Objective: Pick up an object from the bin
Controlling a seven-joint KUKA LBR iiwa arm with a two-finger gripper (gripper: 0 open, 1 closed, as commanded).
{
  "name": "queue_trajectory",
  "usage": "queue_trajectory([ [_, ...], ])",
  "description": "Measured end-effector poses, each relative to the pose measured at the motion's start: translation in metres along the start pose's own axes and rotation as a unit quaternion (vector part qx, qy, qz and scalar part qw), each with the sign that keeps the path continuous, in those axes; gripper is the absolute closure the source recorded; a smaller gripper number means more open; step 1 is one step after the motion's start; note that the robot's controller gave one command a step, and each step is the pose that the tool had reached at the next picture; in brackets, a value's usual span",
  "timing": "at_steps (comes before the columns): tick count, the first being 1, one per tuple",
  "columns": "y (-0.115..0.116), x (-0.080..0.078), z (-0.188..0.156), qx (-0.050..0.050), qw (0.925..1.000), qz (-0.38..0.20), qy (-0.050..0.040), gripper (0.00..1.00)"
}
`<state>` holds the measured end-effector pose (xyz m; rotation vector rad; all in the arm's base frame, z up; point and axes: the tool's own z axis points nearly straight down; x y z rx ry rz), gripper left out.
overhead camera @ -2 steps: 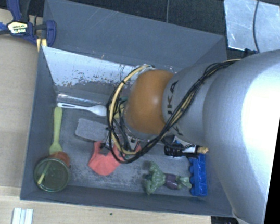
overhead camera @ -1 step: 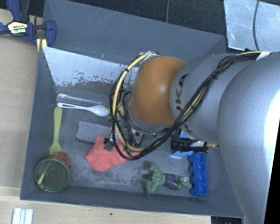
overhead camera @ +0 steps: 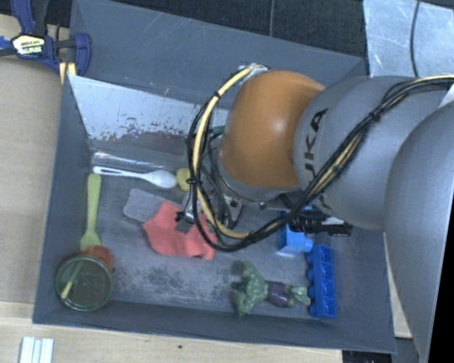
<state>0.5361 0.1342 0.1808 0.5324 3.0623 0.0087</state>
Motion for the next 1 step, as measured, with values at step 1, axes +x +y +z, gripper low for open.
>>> queue_trajectory([
  [1, 0.0008, -0.0002, -0.0555, 0.003, 1.0000, 0.000, 0.0037, 1.00],
])
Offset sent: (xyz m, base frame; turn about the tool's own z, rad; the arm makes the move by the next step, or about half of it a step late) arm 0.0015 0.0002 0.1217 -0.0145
